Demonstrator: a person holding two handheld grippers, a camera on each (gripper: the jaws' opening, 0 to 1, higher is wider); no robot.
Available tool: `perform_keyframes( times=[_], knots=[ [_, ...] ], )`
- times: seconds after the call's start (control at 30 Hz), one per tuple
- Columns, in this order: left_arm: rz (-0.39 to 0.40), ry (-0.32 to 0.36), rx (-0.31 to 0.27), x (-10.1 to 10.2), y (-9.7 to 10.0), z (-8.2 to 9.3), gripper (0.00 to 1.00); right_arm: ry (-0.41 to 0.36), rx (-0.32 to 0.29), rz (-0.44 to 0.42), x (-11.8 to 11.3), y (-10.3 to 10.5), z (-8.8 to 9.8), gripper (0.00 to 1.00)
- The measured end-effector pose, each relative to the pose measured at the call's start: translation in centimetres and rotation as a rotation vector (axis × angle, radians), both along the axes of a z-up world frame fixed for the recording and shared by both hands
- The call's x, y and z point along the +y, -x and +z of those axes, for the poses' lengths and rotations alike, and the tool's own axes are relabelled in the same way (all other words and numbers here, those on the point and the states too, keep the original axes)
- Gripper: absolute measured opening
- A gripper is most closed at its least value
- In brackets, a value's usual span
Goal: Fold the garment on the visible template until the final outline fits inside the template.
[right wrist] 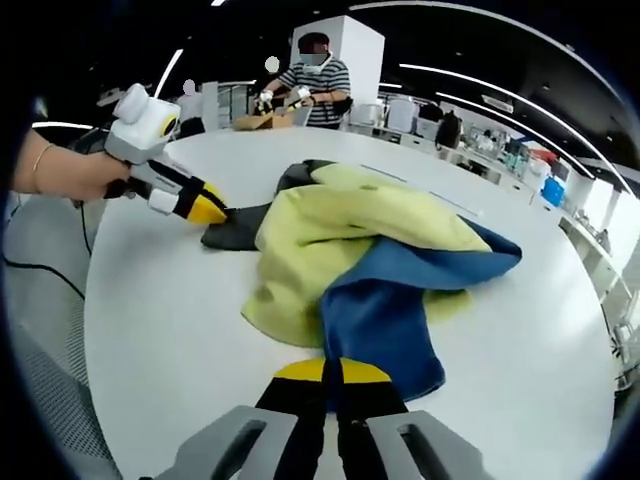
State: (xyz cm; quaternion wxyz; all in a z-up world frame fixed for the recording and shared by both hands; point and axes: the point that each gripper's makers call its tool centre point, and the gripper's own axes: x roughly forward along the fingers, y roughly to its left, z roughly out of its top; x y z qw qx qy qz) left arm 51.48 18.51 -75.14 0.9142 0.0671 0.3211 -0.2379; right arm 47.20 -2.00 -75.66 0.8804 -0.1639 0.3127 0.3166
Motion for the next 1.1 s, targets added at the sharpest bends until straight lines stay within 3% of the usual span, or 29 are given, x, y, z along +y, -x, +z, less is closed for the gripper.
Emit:
perform_keyframes(
  times=[0.27,0.53,0.7,1.1],
  knots=[
    [0.003,-0.016,0.007,0.1,0.0,0.1,0.01,0.008,-0.003,0.001,-0.2,0.0,0.3,0.00],
    [0.028,0.036,0.008,0.8,0.9,1.4,0.00,-0.028,-0.003,-0.008,-0.8,0.0,1.8,0.00],
    [0.062,0.093,-0.007,1.4,1.1,2.9,0.00,-0.057,-0.015,-0.035,-1.3,-0.2,3.2,0.00],
    [0.111,0.100,-0.033,4.6,2.5,5.5,0.00,-0.131,-0.068,-0.101,-2.9,-1.2,7.2,0.00]
  ],
)
